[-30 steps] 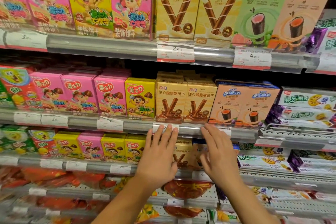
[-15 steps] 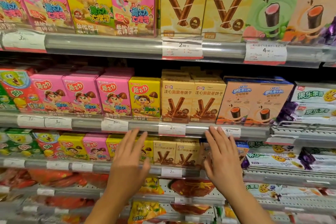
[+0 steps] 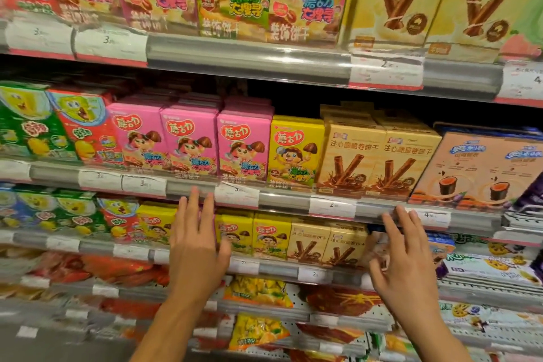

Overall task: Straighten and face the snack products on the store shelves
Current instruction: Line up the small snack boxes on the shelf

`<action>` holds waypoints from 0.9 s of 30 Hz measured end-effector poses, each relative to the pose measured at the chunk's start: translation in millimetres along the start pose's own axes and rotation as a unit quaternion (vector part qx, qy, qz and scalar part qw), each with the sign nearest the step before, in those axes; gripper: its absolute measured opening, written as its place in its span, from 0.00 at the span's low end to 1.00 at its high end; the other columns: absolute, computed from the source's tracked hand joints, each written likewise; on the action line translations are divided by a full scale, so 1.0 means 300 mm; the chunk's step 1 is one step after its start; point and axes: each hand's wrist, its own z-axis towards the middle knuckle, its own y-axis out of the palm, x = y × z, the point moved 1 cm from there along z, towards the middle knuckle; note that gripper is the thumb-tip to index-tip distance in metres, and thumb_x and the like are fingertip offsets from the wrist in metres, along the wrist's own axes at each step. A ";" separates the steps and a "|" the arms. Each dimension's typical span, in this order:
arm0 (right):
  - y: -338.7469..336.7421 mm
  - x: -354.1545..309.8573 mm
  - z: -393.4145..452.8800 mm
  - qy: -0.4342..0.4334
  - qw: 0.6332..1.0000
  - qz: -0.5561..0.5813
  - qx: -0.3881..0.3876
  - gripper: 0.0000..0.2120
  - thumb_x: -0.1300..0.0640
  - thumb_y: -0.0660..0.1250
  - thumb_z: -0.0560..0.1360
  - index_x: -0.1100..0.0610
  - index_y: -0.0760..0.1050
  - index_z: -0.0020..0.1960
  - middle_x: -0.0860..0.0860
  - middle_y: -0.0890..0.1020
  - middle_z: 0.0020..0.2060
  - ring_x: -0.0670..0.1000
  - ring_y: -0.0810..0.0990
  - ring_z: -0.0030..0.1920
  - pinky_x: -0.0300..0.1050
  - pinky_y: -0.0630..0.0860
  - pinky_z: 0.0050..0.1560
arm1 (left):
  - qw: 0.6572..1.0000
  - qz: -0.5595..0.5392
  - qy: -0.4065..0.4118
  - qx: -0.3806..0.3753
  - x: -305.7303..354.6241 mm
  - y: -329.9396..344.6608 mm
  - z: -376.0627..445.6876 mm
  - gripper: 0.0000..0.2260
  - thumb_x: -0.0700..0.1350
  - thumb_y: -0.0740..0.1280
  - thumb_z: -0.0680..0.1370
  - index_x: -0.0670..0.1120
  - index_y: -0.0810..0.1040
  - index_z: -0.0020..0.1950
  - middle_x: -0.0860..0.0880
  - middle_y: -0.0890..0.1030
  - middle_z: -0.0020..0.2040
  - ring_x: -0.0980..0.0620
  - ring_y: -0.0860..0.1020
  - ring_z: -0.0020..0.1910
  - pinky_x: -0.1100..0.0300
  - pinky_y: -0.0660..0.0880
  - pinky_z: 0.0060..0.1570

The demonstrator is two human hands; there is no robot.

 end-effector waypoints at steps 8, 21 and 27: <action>0.026 -0.264 0.012 -0.056 0.998 -0.012 -0.016 0.37 0.57 0.74 0.71 0.58 0.66 0.78 0.59 0.63 0.78 0.64 0.61 0.78 0.70 0.65 0.72 | 0.999 0.016 0.048 0.002 -0.037 -0.028 0.023 0.37 0.42 0.70 0.74 0.46 0.62 0.81 0.42 0.61 0.81 0.37 0.62 0.78 0.35 0.70 0.70; 0.125 -0.464 0.040 -0.062 0.998 0.018 -0.006 0.34 0.57 0.66 0.73 0.62 0.65 0.78 0.58 0.68 0.76 0.63 0.63 0.77 0.66 0.66 0.73 | 0.995 0.072 -0.037 -0.056 -0.485 -0.038 0.082 0.27 0.42 0.71 0.76 0.41 0.71 0.74 0.42 0.72 0.72 0.41 0.66 0.73 0.43 0.67 0.73; 0.124 -0.481 0.045 -0.052 0.999 0.007 0.007 0.32 0.59 0.67 0.73 0.61 0.67 0.77 0.59 0.69 0.74 0.64 0.64 0.76 0.64 0.67 0.72 | 0.984 0.126 -0.005 -0.129 -0.544 0.004 0.073 0.35 0.46 0.71 0.75 0.44 0.64 0.80 0.43 0.66 0.78 0.41 0.60 0.79 0.42 0.65 0.73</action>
